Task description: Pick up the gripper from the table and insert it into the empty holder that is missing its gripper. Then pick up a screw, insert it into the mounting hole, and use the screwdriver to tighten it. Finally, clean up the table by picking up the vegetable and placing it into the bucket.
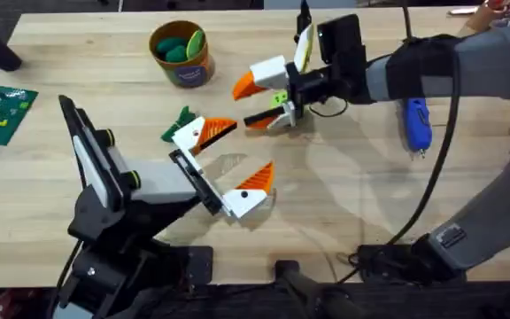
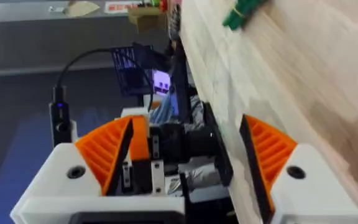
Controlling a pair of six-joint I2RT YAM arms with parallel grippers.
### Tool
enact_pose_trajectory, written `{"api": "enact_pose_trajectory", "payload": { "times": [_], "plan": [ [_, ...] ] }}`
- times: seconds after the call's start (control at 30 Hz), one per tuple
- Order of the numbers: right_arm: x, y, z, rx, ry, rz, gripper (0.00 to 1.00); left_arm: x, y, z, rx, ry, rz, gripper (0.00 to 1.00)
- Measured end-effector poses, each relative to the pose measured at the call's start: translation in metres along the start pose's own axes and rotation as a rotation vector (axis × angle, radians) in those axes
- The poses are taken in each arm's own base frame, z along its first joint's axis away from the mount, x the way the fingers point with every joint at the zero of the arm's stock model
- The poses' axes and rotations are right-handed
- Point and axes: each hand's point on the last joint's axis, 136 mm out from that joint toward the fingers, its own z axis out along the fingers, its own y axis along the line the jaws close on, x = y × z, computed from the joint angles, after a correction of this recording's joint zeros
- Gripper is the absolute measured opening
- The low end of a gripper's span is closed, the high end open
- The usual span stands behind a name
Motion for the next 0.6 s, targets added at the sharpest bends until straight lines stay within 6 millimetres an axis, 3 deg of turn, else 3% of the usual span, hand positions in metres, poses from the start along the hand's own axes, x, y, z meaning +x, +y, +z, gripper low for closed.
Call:
{"api": "enact_pose_trajectory", "payload": {
  "times": [0.2,0.37,0.47,0.6],
  "plan": [
    [0.02,-0.016,-0.003,0.031,0.042,0.048,0.995,0.0,0.0,0.0,0.002,0.0,0.0,0.986],
    [0.052,-0.048,-0.008,0.181,0.073,0.21,0.994,0.0,0.0,0.0,0.002,0.0,0.0,0.986],
    [0.066,-0.049,-0.019,0.306,0.067,0.185,0.994,0.0,0.0,0.0,0.002,0.0,0.0,0.986],
    [0.066,-0.031,-0.038,0.462,0.0,0.015,0.994,0.0,0.0,0.0,0.002,0.0,0.0,0.986]
  ]
}}
